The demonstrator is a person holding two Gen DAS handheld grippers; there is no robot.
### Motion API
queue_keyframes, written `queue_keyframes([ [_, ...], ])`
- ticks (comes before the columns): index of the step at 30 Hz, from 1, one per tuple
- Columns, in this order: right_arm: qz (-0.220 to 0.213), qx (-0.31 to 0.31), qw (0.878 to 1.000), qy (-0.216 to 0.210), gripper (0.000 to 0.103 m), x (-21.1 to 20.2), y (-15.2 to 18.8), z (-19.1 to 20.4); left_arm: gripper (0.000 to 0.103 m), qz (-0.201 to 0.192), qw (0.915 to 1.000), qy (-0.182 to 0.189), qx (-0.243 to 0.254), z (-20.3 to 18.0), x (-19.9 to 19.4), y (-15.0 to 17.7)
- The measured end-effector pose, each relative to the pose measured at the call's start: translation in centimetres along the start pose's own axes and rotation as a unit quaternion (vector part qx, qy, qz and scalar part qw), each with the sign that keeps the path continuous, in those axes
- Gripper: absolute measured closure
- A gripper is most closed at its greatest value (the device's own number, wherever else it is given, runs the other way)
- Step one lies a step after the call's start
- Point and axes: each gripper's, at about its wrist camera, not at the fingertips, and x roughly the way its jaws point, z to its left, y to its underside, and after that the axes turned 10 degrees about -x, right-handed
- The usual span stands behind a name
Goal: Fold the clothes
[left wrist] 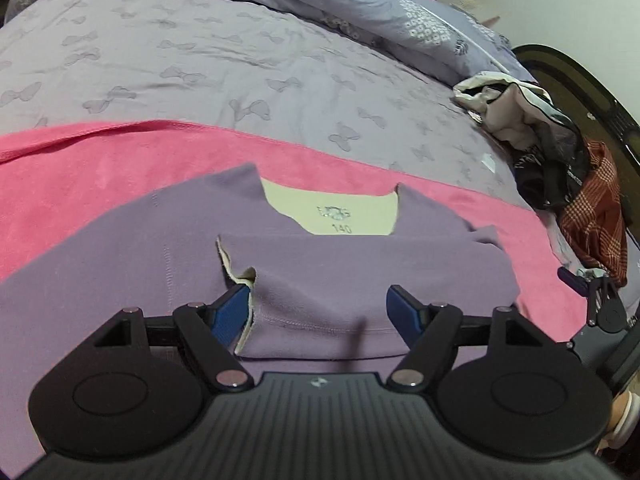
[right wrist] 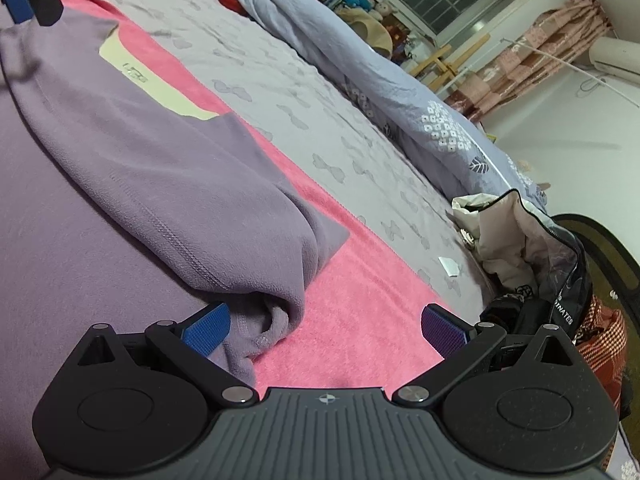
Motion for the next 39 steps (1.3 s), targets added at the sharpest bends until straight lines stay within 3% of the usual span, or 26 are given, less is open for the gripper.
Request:
queue_keyframes([
  [8, 0.0, 0.005, 1.0, 0.0, 0.0, 0.1, 0.1, 0.0, 0.027, -0.01, 0.9995, 0.02, -0.02, 0.7, -0.5, -0.4],
  [10, 0.001, 0.009, 1.0, -0.001, 0.0, 0.1, 0.1, -0.1, 0.026, 0.015, 0.9979, 0.052, -0.036, 1.2, -0.3, -0.5],
  [13, 0.002, 0.014, 1.0, 0.0, 0.0, 0.1, 0.1, -0.1, 0.026, 0.048, 0.9968, 0.052, -0.038, 1.0, 1.2, -0.3],
  [23, -0.003, 0.022, 1.0, -0.001, 0.0, 0.1, 0.4, 0.0, 0.029, 0.069, 0.9871, 0.13, -0.063, 1.2, 1.7, -0.5],
  [26, -0.005, 0.025, 1.0, 0.001, 0.0, 0.1, 0.5, 0.0, 0.045, 0.083, 0.9879, 0.115, -0.063, 1.3, 2.3, -0.5],
  [27, -0.006, 0.025, 1.0, 0.001, 0.0, 0.1, 0.5, 0.0, 0.059, 0.085, 0.988, 0.111, -0.066, 1.4, 2.6, -0.4],
  [28, -0.006, 0.025, 1.0, 0.001, 0.0, 0.1, 0.5, -0.1, 0.081, 0.086, 0.9877, 0.109, -0.072, 1.6, 2.6, -0.3],
  [29, -0.007, 0.025, 1.0, 0.001, 0.0, 0.0, 0.6, -0.1, 0.091, 0.089, 0.9869, 0.113, -0.072, 1.7, 2.6, -0.2],
  [33, -0.013, 0.022, 1.0, 0.002, 0.0, 0.0, 0.7, 0.0, 0.094, 0.105, 0.9851, 0.126, -0.052, 1.7, 1.8, 0.4],
  [36, -0.016, 0.029, 0.999, 0.001, 0.0, 0.0, 0.9, -0.1, 0.093, 0.121, 0.9871, 0.1, -0.029, 2.0, 1.5, 1.1],
  [39, -0.019, 0.038, 0.999, 0.002, 0.0, -0.1, 1.1, -0.1, 0.093, 0.122, 0.986, 0.094, -0.062, 3.2, 1.9, 1.0],
])
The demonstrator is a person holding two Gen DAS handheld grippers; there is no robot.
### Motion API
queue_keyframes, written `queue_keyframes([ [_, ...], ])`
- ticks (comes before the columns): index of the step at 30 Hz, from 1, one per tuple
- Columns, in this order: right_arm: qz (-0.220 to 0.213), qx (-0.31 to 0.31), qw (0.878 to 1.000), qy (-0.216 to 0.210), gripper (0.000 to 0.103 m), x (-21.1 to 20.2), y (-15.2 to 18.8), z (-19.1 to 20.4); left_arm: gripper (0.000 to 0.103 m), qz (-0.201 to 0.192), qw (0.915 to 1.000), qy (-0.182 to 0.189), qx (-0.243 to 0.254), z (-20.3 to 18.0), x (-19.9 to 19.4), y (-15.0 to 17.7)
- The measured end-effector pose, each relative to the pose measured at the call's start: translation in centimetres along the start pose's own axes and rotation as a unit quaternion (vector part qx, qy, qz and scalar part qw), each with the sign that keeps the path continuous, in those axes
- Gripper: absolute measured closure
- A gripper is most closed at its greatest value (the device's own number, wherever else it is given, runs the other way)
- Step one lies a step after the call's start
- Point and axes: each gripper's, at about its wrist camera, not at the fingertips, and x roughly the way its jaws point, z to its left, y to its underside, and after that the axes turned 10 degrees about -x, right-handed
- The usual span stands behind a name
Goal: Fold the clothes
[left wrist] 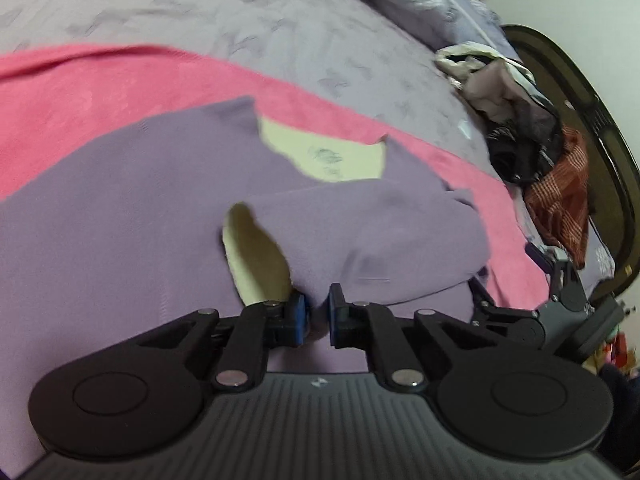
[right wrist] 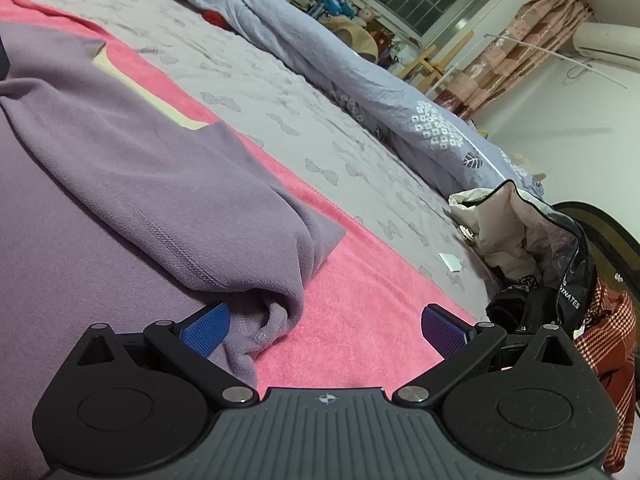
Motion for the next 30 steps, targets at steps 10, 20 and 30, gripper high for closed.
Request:
queue_keyframes([
  [10, -0.023, -0.045, 0.998, 0.041, 0.0, 0.3, -1.3, 0.8, 0.078, -0.014, 0.994, 0.067, -0.085, 0.0, 2.1, -0.8],
  [20, -0.005, -0.051, 0.997, 0.059, 0.0, 1.5, 1.1, -1.5, 0.103, -0.09, 0.9718, 0.11, -0.188, 3.7, -2.8, -2.6],
  [30, 0.003, -0.055, 0.998, 0.04, 0.0, 1.3, 1.3, -1.1, 0.103, -0.064, 0.9856, 0.064, -0.143, 2.8, -1.8, -2.3],
])
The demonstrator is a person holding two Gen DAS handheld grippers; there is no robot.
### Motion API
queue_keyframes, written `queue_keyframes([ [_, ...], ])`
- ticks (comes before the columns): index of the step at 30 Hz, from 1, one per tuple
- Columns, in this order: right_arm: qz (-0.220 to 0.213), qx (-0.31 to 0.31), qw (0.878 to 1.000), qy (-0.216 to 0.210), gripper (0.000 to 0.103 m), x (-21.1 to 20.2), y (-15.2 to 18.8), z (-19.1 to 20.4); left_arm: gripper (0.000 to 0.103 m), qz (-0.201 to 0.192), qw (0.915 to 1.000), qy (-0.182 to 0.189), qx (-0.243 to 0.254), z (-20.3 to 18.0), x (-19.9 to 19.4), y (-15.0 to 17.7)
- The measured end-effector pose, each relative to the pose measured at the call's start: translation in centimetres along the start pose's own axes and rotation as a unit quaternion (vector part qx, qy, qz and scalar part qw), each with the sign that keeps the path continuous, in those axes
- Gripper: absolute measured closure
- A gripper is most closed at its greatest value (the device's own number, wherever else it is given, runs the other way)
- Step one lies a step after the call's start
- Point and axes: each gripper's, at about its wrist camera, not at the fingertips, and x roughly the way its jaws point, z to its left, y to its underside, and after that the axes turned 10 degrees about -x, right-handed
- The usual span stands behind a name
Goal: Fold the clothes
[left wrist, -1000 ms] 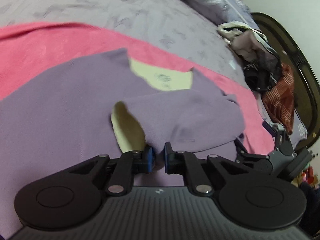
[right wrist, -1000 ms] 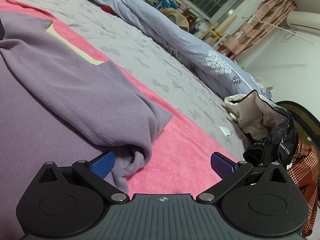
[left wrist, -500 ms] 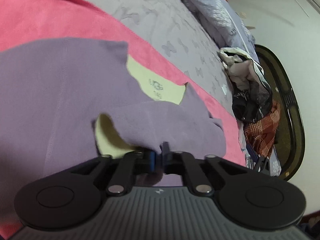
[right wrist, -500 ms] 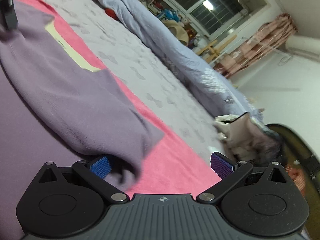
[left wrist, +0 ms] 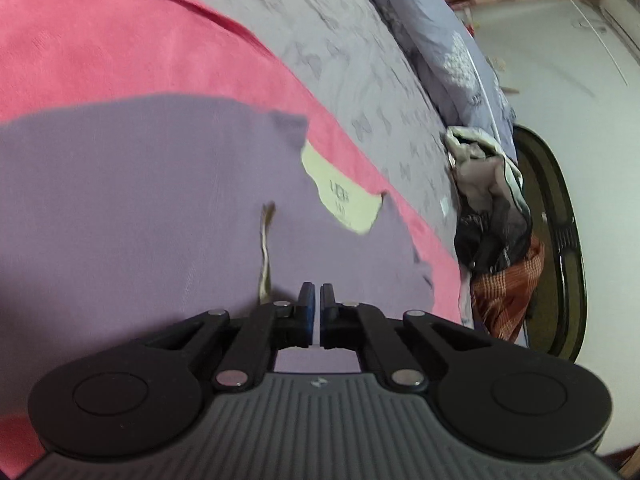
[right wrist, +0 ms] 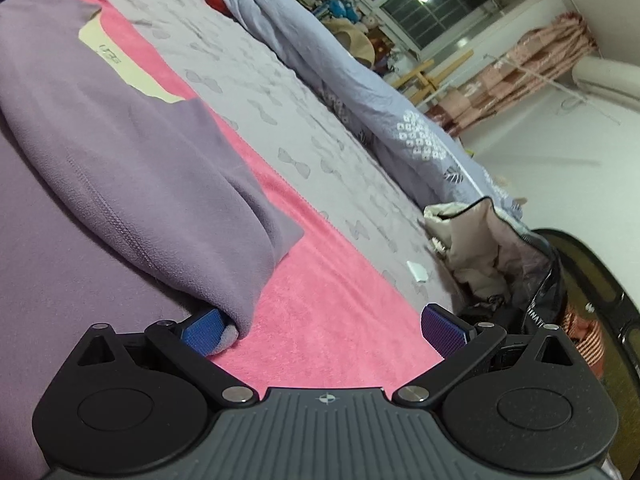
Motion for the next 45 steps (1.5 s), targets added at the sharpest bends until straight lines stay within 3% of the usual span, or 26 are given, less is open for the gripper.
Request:
queue_keyframes([
  [2, 0.001, 0.004, 1.0, -0.001, 0.0, 0.0, 0.0, -0.1, 0.096, 0.007, 0.9998, -0.014, 0.014, -0.3, 0.6, 0.5],
  [3, 0.001, 0.005, 1.0, -0.001, 0.0, 0.0, 0.0, -0.1, 0.072, 0.011, 0.9995, -0.021, 0.022, -0.5, 0.9, 0.7],
  [4, 0.001, 0.005, 1.0, -0.001, 0.0, 0.1, 0.0, -0.1, 0.061, 0.014, 0.9991, -0.028, 0.029, -0.7, 1.2, 0.9],
  [7, 0.005, 0.012, 1.0, -0.002, 0.0, 0.1, 0.0, -0.1, 0.061, 0.025, 0.9972, -0.048, 0.05, -1.2, 2.2, 1.7],
  [9, 0.006, 0.014, 1.0, -0.002, 0.0, 0.1, 0.1, -0.1, 0.061, 0.02, 0.9978, -0.04, 0.049, -1.2, 2.2, 1.5],
  [12, 0.008, 0.015, 1.0, -0.002, 0.0, 0.0, 0.0, -0.1, 0.061, 0.01, 0.9968, -0.056, 0.056, -1.3, 2.2, 1.3],
  [20, 0.011, 0.029, 1.0, -0.003, 0.0, 0.1, 0.2, -0.2, 0.061, -0.05, 0.9902, -0.089, 0.095, -2.7, 1.6, 1.8],
  [29, 0.015, 0.039, 0.999, -0.004, 0.0, 0.1, 0.1, -0.2, 0.061, -0.048, 0.9857, -0.109, 0.119, -3.4, 1.1, 3.5],
  [33, 0.017, 0.04, 0.999, -0.004, 0.0, 0.1, 0.1, -0.2, 0.06, -0.025, 0.988, -0.101, 0.115, -3.3, 1.6, 4.1],
  [39, 0.016, 0.041, 0.999, -0.005, 0.0, 0.2, 0.2, -0.4, 0.06, -0.051, 0.9791, -0.149, 0.128, -3.6, 0.8, 5.2],
  [45, 0.018, 0.05, 0.999, -0.003, 0.0, 0.3, 0.3, -0.5, 0.058, -0.024, 0.9813, -0.137, 0.133, -3.5, 1.0, 5.9],
])
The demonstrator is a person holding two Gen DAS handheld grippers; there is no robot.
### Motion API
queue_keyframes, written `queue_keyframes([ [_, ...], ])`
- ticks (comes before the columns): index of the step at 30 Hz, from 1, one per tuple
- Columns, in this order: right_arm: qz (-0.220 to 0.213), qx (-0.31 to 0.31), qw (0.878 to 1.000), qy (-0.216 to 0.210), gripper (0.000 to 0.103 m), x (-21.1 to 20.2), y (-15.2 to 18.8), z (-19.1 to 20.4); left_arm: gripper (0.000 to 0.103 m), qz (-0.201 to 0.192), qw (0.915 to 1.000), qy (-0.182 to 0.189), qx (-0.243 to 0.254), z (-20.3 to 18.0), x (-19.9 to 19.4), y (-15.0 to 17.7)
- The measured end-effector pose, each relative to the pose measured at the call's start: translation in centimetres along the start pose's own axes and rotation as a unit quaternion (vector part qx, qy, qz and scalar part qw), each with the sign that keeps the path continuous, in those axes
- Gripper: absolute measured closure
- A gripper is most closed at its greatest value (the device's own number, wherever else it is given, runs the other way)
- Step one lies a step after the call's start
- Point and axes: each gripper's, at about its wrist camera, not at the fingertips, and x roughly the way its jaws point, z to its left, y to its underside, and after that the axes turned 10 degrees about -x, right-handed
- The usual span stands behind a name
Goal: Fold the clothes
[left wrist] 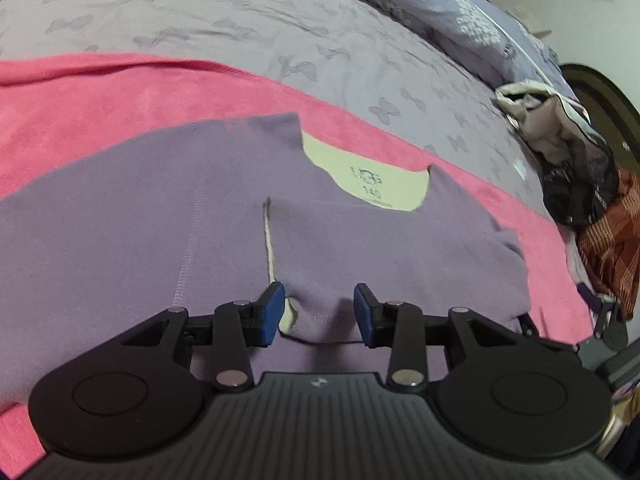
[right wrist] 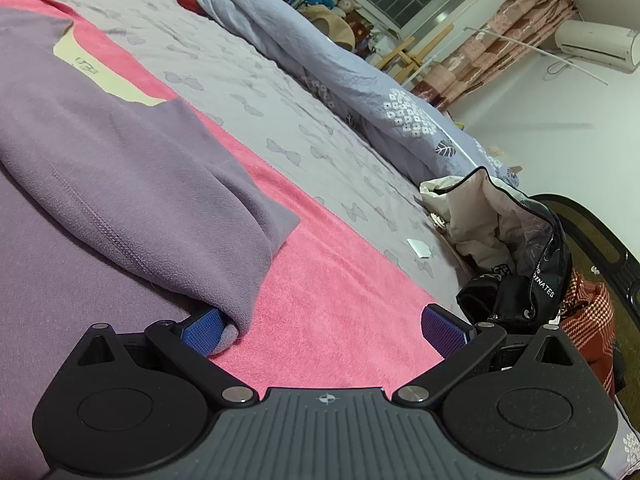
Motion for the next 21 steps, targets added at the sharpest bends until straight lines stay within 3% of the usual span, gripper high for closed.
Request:
queue_keyframes([
  [13, -0.001, 0.005, 1.0, 0.001, 0.0, 0.1, 0.3, 0.1, 0.057, -0.007, 0.9902, 0.072, -0.12, 2.9, 2.4, -2.9],
  [17, -0.002, 0.004, 1.0, 0.001, 0.0, 0.0, 0.3, 0.2, 0.057, 0.006, 0.9768, 0.126, -0.173, 4.1, 3.7, -3.8],
  [20, -0.003, -0.005, 1.0, 0.002, 0.0, -0.1, 0.1, 0.2, 0.063, 0.002, 0.97, 0.149, -0.192, 4.7, 3.8, -3.7],
  [21, -0.004, -0.009, 1.0, 0.003, 0.0, -0.1, 0.1, 0.3, 0.082, -0.004, 0.9705, 0.148, -0.19, 4.8, 3.6, -3.5],
])
